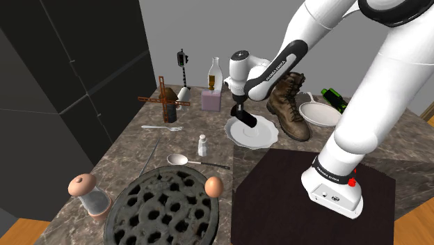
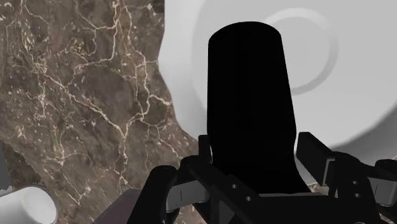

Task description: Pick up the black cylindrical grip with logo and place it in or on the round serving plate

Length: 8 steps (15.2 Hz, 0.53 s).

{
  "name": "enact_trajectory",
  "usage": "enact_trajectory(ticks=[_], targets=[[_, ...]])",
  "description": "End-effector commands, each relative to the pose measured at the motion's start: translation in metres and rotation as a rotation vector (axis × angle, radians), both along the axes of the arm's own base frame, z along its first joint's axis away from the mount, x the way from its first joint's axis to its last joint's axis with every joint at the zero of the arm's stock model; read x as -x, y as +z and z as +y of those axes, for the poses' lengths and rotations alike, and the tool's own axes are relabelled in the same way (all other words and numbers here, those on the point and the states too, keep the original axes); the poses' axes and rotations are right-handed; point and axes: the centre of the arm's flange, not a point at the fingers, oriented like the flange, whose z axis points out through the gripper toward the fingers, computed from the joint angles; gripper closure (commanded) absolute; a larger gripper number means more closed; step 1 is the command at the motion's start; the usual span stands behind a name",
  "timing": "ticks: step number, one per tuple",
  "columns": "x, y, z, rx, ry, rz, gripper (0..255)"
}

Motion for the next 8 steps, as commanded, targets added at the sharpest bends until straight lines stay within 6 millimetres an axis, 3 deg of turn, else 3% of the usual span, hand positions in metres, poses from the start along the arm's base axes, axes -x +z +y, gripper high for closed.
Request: enact_trajectory(ticks=[1,4,8], targets=[[0.001,0.012,0.000,0.000,0.000,0.000,255],[0.001,0.028,0.000,0.000,0.000,0.000,255],[0.053,0.038,0.004,0.000,0.000,0.000,255]])
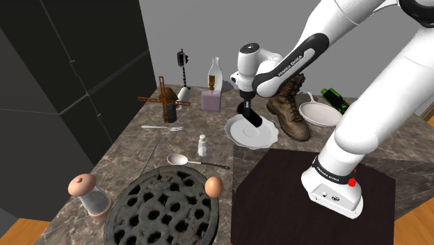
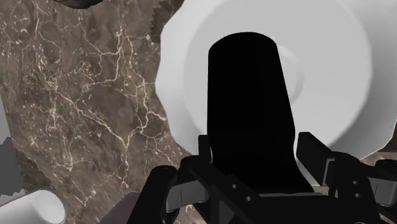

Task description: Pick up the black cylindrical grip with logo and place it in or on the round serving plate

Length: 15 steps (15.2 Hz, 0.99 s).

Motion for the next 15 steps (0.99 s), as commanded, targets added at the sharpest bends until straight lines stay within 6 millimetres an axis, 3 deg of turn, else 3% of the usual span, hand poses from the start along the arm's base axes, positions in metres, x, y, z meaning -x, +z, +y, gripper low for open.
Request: enact_trajectory(ticks=[1,15], targets=[[0.015,0.004,0.002,0.000,0.000,-0.001,255],[0.015,-0.070,0.002,0.000,0.000,-0.001,255]])
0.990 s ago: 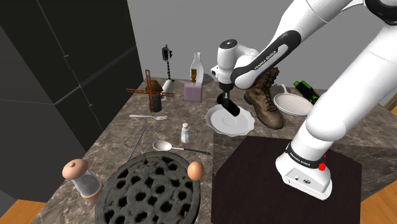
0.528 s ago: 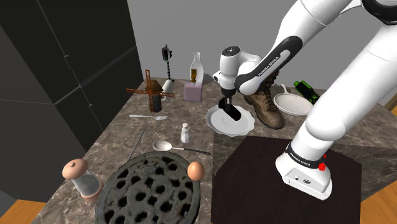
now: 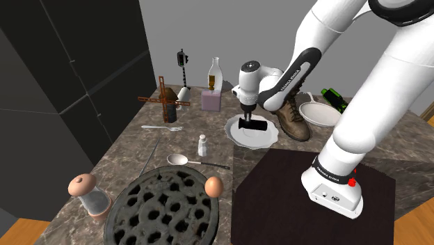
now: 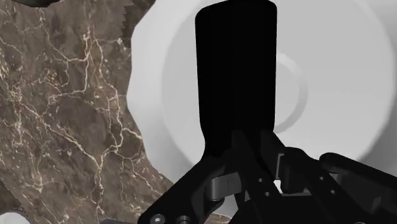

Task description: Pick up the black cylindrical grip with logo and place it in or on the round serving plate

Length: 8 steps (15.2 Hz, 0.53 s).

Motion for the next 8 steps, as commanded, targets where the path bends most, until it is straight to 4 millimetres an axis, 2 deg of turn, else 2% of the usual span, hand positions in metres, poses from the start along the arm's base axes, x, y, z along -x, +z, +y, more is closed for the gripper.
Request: enact_trajectory(ticks=[1,2,3,4,6,8], targets=[[0.001,-0.016,0.001,-0.003,0.001,0.007,255],[0.001,-0.016,0.001,-0.003,0.001,0.007,255],[-0.003,0.001,0.000,0.018,-0.005,-0.006,255],[-0.003,0.001,0.000,0.018,-0.005,-0.006,0],[0.050,-0.019,0.017,0.204,0.110,-0.160,0],[0.098,-0.047,0.023,0.378,0.218,-0.304,0]])
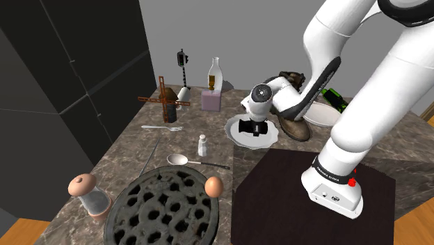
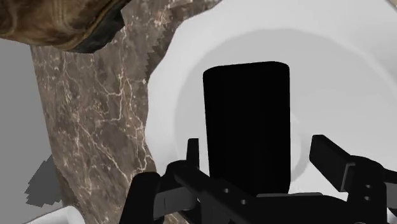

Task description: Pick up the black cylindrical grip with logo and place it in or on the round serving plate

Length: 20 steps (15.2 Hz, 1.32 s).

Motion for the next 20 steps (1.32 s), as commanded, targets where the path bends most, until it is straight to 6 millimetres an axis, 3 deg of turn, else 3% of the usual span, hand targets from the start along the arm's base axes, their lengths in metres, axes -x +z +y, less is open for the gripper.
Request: enact_trajectory(ticks=[1,8,16,17,20], targets=[[0.026,-0.017,-0.001,0.155,0.235,-0.129,0],[0.011,-0.041,-0.020,0.155,0.235,-0.129,0],[0.011,-0.041,-0.020,0.155,0.235,-0.129,0],[0.011,-0.041,-0.020,0.155,0.235,-0.129,255],[0.011,-0.041,-0.020,0.155,0.235,-0.129,255]])
